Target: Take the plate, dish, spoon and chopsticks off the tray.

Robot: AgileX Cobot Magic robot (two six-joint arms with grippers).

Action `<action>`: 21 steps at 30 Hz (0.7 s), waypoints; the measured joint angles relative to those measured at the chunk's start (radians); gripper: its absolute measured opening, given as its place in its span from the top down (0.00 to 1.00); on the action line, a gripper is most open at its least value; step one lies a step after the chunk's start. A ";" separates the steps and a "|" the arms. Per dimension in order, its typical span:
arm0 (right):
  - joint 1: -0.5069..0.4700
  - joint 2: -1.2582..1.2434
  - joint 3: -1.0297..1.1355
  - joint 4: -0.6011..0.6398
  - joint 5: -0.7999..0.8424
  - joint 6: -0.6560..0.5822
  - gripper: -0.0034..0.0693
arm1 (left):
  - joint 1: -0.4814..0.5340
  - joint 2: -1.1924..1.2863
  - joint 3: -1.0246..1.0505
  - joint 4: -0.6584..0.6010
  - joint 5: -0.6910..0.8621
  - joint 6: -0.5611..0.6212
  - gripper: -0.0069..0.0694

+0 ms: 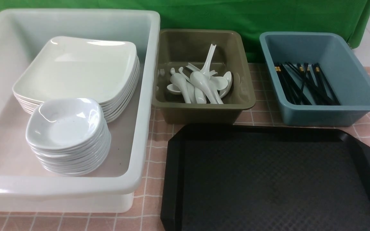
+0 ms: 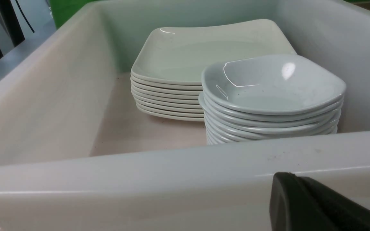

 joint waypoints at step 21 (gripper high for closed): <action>-0.042 -0.084 0.001 0.003 0.028 0.026 0.62 | 0.000 0.001 0.000 0.023 0.000 0.000 0.88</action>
